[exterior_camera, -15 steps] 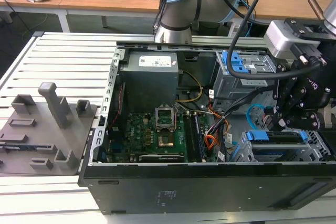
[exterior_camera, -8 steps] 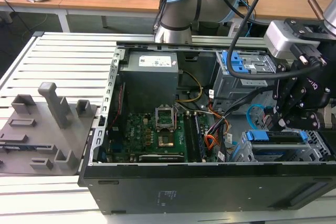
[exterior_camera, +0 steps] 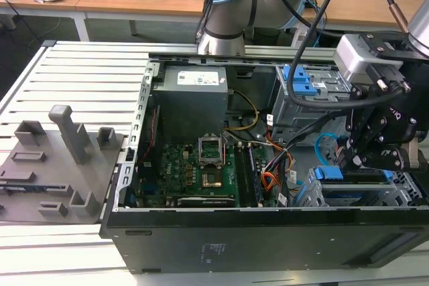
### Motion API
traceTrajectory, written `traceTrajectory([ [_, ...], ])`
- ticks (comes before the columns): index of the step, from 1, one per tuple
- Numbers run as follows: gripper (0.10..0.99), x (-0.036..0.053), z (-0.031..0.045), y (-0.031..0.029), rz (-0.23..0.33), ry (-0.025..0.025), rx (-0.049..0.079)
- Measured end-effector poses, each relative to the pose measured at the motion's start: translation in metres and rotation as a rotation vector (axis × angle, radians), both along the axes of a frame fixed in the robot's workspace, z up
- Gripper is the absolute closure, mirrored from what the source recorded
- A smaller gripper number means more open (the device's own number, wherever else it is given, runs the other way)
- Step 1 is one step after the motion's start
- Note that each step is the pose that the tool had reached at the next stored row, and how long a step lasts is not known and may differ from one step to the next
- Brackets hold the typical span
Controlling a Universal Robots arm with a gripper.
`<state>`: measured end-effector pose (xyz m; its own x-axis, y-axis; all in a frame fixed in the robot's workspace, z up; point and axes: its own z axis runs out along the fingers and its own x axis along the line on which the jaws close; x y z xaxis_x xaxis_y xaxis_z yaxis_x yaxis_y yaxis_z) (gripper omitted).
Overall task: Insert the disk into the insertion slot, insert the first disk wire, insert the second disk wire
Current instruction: 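Insert the disk into the insertion slot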
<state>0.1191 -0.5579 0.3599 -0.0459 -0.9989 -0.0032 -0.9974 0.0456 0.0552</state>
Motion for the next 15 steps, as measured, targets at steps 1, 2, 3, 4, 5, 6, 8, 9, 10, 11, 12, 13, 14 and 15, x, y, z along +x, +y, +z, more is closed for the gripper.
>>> traceTrajectory([
  [1,0.98,0.0,-0.0005,0.0,0.0,0.0,0.0],
  [2,0.98,0.0,-0.0011,0.0,0.0,0.0,0.0],
  [3,0.98,0.0,-0.0015,0.0,0.0,0.0,0.0],
  [4,0.98,0.0,-0.0023,0.0,0.0,0.0,0.0],
  [5,0.98,0.0,-0.0032,0.0,0.0,0.0,0.0],
  [6,0.98,0.0,-0.0037,0.0,0.0,0.0,0.0],
  [8,0.98,0.0,-0.005,0.0,0.0,0.0,0.0],
  [9,0.98,0.0001,-0.0057,0.0,0.0,0.0,0.0],
  [10,0.98,0.0,-0.0064,0.0,0.0,0.0,0.0],
  [11,0.98,0.0001,-0.0068,0.0,0.0,0.0,0.0],
  [12,0.98,0.0001,-0.0079,0.0,0.0,0.0,0.0],
  [13,0.98,0.0001,-0.0087,0.0,0.0,0.0,0.0],
  [14,0.98,0.0001,-0.0103,0.0,0.0,0.0,0.0],
  [15,0.98,0.0001,-0.0112,0.0,0.0,0.0,0.0],
])
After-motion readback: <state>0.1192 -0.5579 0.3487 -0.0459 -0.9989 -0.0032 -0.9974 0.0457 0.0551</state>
